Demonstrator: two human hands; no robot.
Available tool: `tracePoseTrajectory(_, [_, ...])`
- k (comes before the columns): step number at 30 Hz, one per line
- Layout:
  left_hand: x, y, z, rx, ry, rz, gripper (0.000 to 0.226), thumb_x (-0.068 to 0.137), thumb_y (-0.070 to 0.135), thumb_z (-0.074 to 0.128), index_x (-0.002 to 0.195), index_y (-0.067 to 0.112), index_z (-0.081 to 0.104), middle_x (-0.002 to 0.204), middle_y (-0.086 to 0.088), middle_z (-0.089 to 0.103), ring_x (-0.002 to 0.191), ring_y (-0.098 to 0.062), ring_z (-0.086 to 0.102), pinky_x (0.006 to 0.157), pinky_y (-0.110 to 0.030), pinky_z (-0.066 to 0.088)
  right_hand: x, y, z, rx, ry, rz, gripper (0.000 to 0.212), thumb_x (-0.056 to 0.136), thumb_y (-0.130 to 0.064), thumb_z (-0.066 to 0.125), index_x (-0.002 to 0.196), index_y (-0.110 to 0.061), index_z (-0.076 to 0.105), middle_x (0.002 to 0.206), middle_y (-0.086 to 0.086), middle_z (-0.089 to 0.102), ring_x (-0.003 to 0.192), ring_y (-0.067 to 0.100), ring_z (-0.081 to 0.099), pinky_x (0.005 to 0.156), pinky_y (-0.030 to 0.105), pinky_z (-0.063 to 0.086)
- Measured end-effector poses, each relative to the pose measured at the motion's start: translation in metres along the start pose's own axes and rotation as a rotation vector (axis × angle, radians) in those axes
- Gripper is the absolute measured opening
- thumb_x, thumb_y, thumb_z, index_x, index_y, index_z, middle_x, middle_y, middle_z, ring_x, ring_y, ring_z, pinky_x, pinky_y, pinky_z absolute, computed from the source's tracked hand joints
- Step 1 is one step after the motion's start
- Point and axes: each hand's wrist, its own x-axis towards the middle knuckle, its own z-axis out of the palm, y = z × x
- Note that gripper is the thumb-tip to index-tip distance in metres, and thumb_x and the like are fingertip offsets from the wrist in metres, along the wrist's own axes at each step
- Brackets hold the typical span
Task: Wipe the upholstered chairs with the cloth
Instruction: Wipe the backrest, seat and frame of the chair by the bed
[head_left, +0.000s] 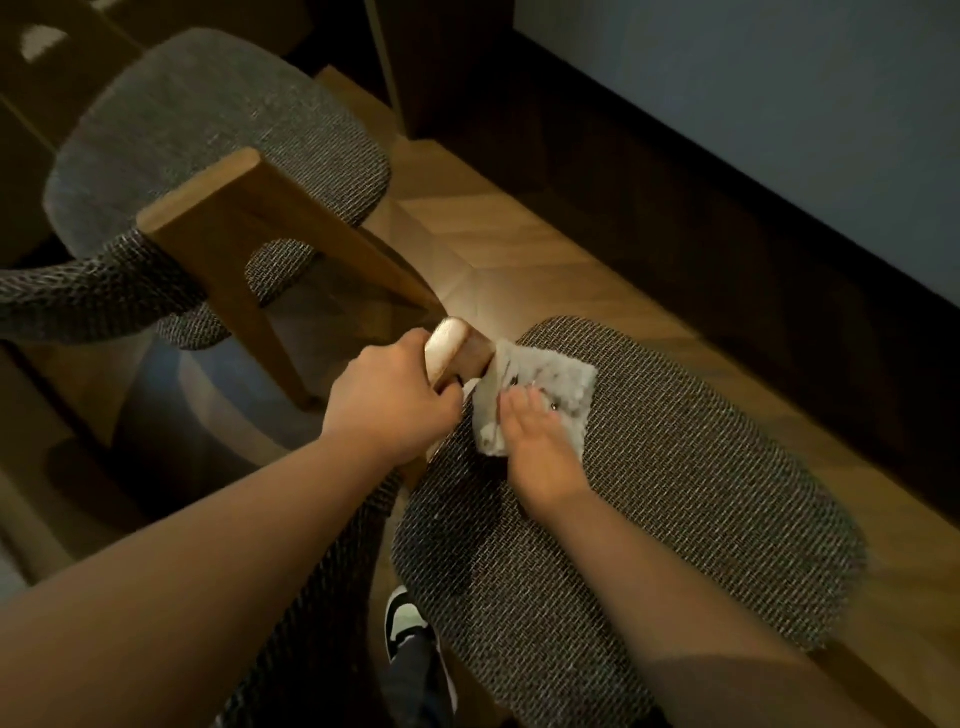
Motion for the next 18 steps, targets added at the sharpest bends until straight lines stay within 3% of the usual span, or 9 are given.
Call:
tracePoseTrajectory(2, [-0.001, 0.001, 0.0, 0.008, 0.0, -0.001, 0.027, 0.083, 0.041, 0.062, 0.101, 0.022, 0.054, 0.081, 0.002, 0.062, 0.075, -0.02, 0.061, 0.062, -0.029, 0.046, -0.015, 0.019, -0.011, 0.103, -0.08, -0.005, 0.075, 0.086, 0.009, 0.033, 0.151, -0.02, 0.008, 0.158, 0.003, 0.012, 0.145, 0.026, 0.013, 0.118, 0.039, 0.016])
tracePoseTrajectory(4, [-0.001, 0.001, 0.0, -0.004, 0.006, 0.006, 0.029, 0.083, 0.04, 0.063, 0.103, 0.021, 0.056, 0.081, 0.003, 0.063, 0.075, -0.018, 0.062, 0.063, -0.028, 0.046, -0.024, 0.043, -0.032, 0.349, 0.011, 0.172, 0.055, 0.089, 0.004, 0.033, 0.139, -0.017, 0.036, 0.134, 0.001, 0.047, 0.117, 0.028, 0.054, 0.094, 0.035, 0.051])
tracePoseTrajectory(5, [-0.001, 0.0, 0.0, -0.012, 0.01, 0.011, 0.03, 0.083, 0.039, 0.063, 0.105, 0.021, 0.057, 0.082, 0.003, 0.063, 0.076, -0.018, 0.062, 0.064, -0.029, 0.048, -0.026, 0.051, -0.046, 0.451, 0.132, 0.295, 0.04, 0.091, 0.004, 0.035, 0.126, -0.01, 0.048, 0.12, 0.004, 0.056, 0.103, 0.028, 0.061, 0.079, 0.025, 0.054])
tracePoseTrajectory(7, [-0.001, 0.0, 0.001, -0.017, 0.019, 0.013, 0.032, 0.083, 0.039, 0.063, 0.108, 0.02, 0.058, 0.084, 0.003, 0.063, 0.079, -0.019, 0.062, 0.067, -0.031, 0.05, -0.026, 0.07, -0.074, 0.721, 0.461, 0.538, 0.024, 0.093, 0.003, 0.041, 0.113, 0.003, 0.055, 0.101, 0.01, 0.057, 0.101, 0.034, 0.059, 0.067, 0.014, 0.044])
tracePoseTrajectory(9, [-0.001, 0.0, 0.002, -0.001, 0.042, 0.013, 0.032, 0.082, 0.04, 0.063, 0.106, 0.02, 0.059, 0.083, 0.003, 0.062, 0.078, -0.019, 0.06, 0.067, -0.032, 0.049, -0.021, 0.094, -0.095, 0.92, 0.756, 0.64, 0.028, 0.096, -0.003, 0.045, 0.121, 0.005, 0.053, 0.113, 0.01, 0.057, 0.111, 0.027, 0.055, 0.077, 0.016, 0.041])
tracePoseTrajectory(10, [-0.001, 0.0, 0.003, 0.006, 0.049, 0.015, 0.032, 0.082, 0.041, 0.063, 0.105, 0.02, 0.059, 0.082, 0.003, 0.062, 0.077, -0.019, 0.059, 0.067, -0.031, 0.048, -0.016, 0.103, -0.096, 0.875, 0.778, 0.669, 0.033, 0.096, -0.003, 0.044, 0.127, 0.005, 0.05, 0.124, 0.012, 0.056, 0.118, 0.026, 0.052, 0.085, 0.017, 0.039])
tracePoseTrajectory(13, [0.001, -0.001, 0.004, 0.0, 0.056, 0.009, 0.029, 0.08, 0.042, 0.063, 0.102, 0.022, 0.059, 0.082, 0.003, 0.062, 0.078, -0.02, 0.06, 0.068, -0.032, 0.049, 0.003, 0.108, -0.063, 0.593, 0.545, 0.647, 0.041, 0.092, 0.004, 0.039, 0.132, 0.007, 0.041, 0.138, 0.024, 0.045, 0.126, 0.035, 0.044, 0.104, 0.031, 0.032])
tracePoseTrajectory(15, [0.002, -0.002, 0.006, -0.001, 0.061, 0.008, 0.025, 0.08, 0.042, 0.063, 0.096, 0.023, 0.058, 0.08, 0.004, 0.062, 0.078, -0.021, 0.061, 0.067, -0.032, 0.05, 0.007, 0.084, -0.027, 0.446, 0.38, 0.585, 0.054, 0.092, 0.001, 0.04, 0.144, -0.006, 0.027, 0.151, 0.019, 0.027, 0.139, 0.039, 0.024, 0.115, 0.046, 0.023])
tracePoseTrajectory(18, [0.002, -0.002, 0.005, 0.004, 0.062, 0.007, 0.02, 0.079, 0.041, 0.063, 0.088, 0.026, 0.052, 0.074, 0.008, 0.056, 0.075, -0.02, 0.058, 0.064, -0.029, 0.043, -0.007, 0.025, 0.014, 0.292, 0.294, 0.316, 0.063, 0.087, 0.005, 0.047, 0.146, -0.009, 0.028, 0.157, 0.012, 0.017, 0.145, 0.033, 0.007, 0.117, 0.055, 0.003])
